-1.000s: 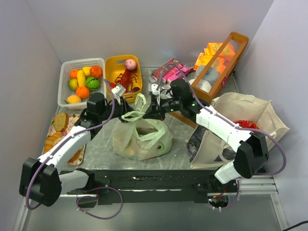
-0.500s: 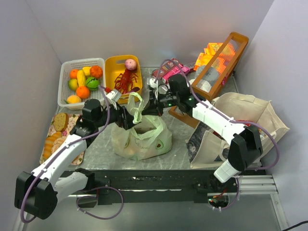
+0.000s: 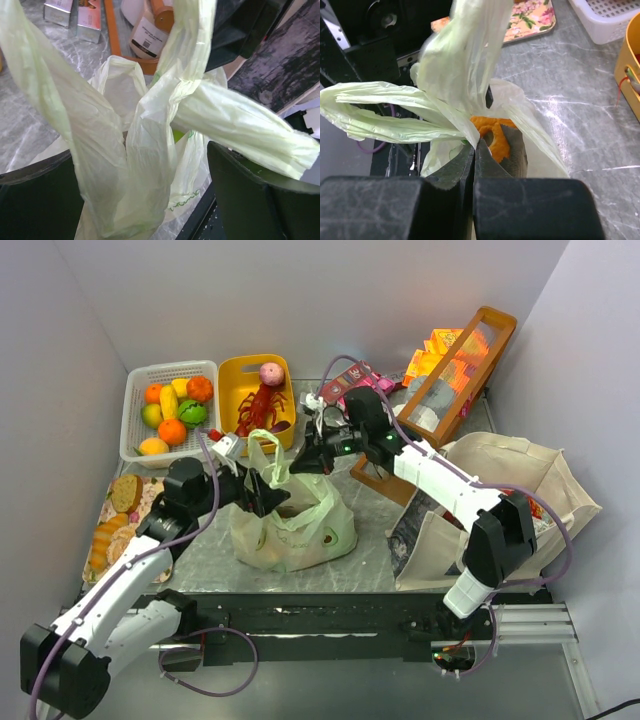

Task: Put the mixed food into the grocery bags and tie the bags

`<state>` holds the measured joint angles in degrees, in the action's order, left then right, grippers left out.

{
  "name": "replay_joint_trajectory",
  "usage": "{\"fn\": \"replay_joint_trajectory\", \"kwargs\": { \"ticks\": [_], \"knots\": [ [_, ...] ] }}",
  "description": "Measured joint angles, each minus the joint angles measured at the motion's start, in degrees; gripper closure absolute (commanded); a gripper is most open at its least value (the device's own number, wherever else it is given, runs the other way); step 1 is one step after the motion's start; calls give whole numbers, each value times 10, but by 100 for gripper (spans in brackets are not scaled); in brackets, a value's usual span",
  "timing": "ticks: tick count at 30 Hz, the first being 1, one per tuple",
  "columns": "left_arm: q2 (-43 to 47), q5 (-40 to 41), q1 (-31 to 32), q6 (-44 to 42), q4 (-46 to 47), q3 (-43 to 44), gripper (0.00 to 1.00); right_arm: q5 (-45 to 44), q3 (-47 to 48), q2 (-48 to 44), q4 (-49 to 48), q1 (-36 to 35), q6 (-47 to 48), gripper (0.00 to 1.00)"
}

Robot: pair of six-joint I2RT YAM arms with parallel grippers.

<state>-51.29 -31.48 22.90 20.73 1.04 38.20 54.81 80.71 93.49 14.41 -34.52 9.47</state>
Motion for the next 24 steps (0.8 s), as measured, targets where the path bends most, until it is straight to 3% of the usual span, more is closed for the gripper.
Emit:
{"fn": "replay_joint_trajectory", "kwargs": {
  "ticks": [14,22,24],
  "knots": [
    [21,74,21,25,20,-16,4,-56,9,4,19,-21,-76,100],
    [-17,90,55,24,21,-12,1,-83,18,4,44,-56,-66,100],
    [-17,90,57,23,21,-9,5,-90,18,4,47,-61,-59,100]
  ]
}}
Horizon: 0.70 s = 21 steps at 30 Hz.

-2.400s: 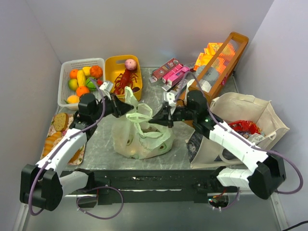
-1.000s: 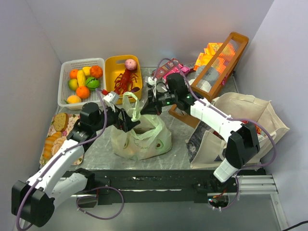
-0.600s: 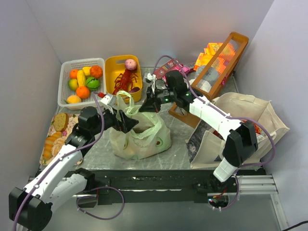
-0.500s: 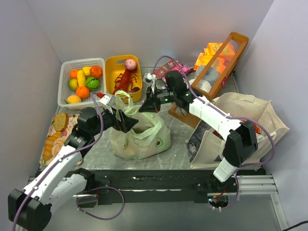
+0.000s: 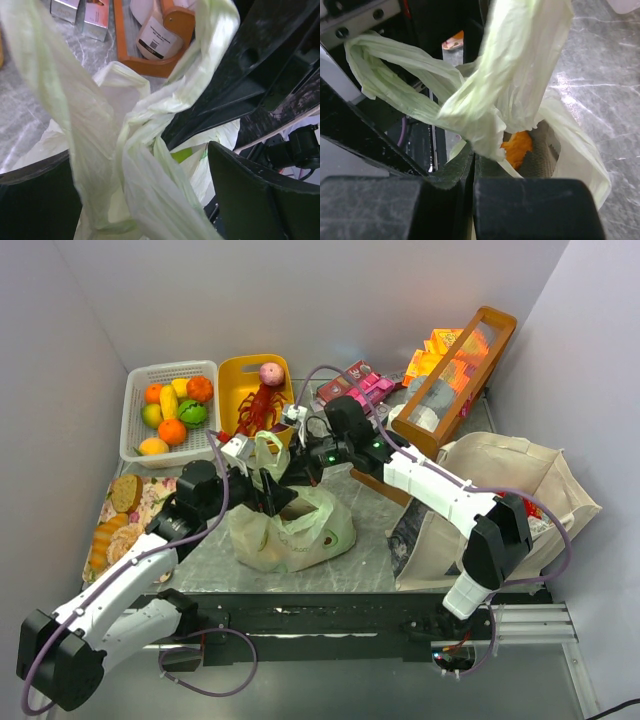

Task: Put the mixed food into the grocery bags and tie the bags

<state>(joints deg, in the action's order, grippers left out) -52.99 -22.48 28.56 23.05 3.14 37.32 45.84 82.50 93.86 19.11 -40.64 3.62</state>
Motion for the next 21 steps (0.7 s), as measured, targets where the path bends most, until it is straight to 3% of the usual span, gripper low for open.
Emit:
{"fn": "replay_joint_trajectory", "kwargs": {
  "ticks": [8,16,19,20,21],
  "knots": [
    [7,0,0,-18,-10,4,42,-25,0,0,24,-1,40,100],
    [13,-1,0,-29,-17,4,71,-29,0,0,28,0,64,100],
    [17,-2,0,-33,-18,4,88,-26,0,-2,28,0,68,100],
    [17,-2,0,-35,-18,4,97,-25,-1,-3,27,0,70,96],
    [17,-2,0,-37,-18,4,98,-25,-3,-5,27,0,72,88]
  ]
}}
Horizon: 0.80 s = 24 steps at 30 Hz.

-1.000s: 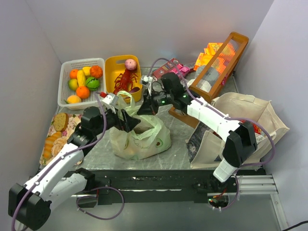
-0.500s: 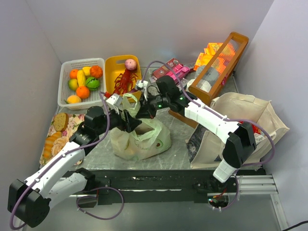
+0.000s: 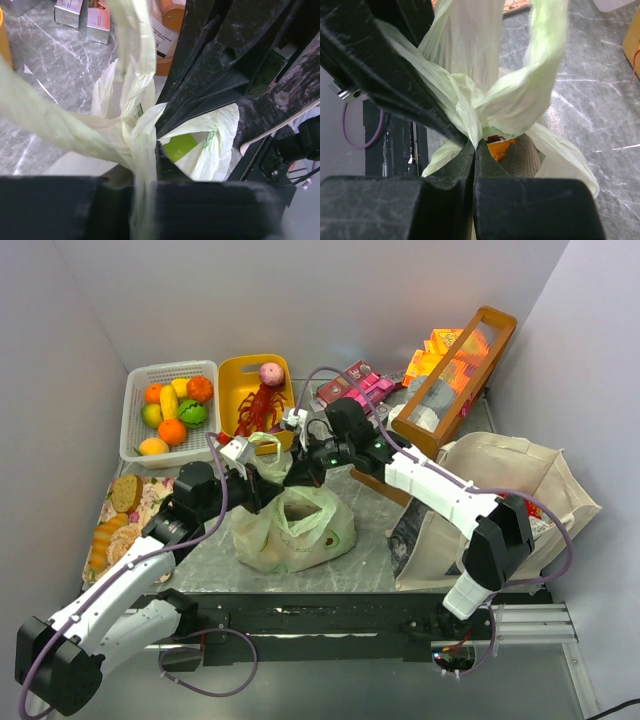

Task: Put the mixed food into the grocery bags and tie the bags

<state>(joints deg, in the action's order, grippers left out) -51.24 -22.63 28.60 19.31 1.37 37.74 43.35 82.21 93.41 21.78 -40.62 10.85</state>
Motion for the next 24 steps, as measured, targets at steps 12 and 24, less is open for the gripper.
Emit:
{"fn": "replay_joint_trajectory", "kwargs": {
  "ticks": [12,24],
  "knots": [
    [-1,-23,0,-21,0,0,98,40,-78,-104,-35,71,-25,1],
    [-34,-63,0,-36,-17,30,98,60,72,-47,-77,76,-101,5]
  ]
}}
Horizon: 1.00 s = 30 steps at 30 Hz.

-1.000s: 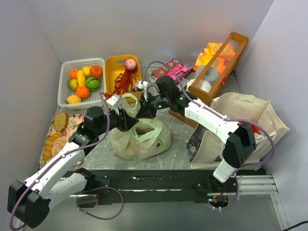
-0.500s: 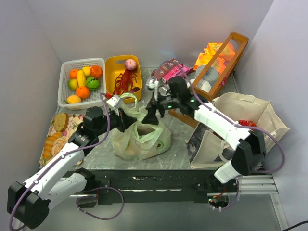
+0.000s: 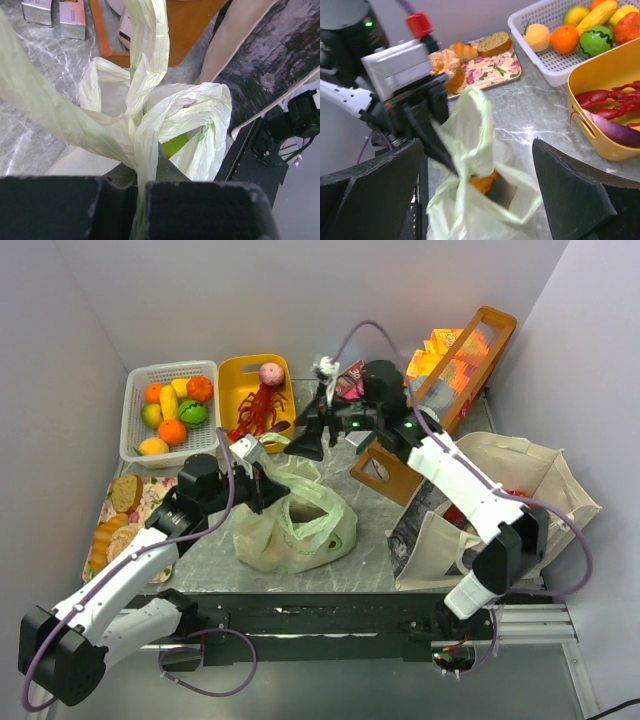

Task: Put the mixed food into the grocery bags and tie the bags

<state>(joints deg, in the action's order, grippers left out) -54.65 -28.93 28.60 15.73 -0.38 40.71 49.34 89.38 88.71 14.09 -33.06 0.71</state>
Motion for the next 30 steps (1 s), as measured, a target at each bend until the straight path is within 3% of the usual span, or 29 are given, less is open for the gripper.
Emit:
{"fn": "replay_joint_trajectory", "kwargs": {
  "ticks": [2,5,8,9,10,15,22,30],
  "knots": [
    [-1,-5,0,-1,-4,3,99,-4,16,26,6,-11,2,6],
    [-4,-14,1,-2,-6,7,98,-7,33,61,17,-23,6,17],
    [-7,-18,3,-2,-10,8,98,-7,43,89,24,-31,11,66],
    [-9,-19,4,-2,-12,8,98,-6,43,91,27,-32,10,94],
    [-10,-19,5,-2,-13,8,98,-5,43,92,31,-32,8,100],
    [-14,-7,6,0,-17,8,98,-25,0,58,1,-29,-10,100],
    [-11,14,11,30,-2,8,99,-90,-120,-74,-11,-17,-31,100],
    [-19,14,13,91,9,14,99,-193,-217,-183,-17,-80,-30,100]
  ]
}}
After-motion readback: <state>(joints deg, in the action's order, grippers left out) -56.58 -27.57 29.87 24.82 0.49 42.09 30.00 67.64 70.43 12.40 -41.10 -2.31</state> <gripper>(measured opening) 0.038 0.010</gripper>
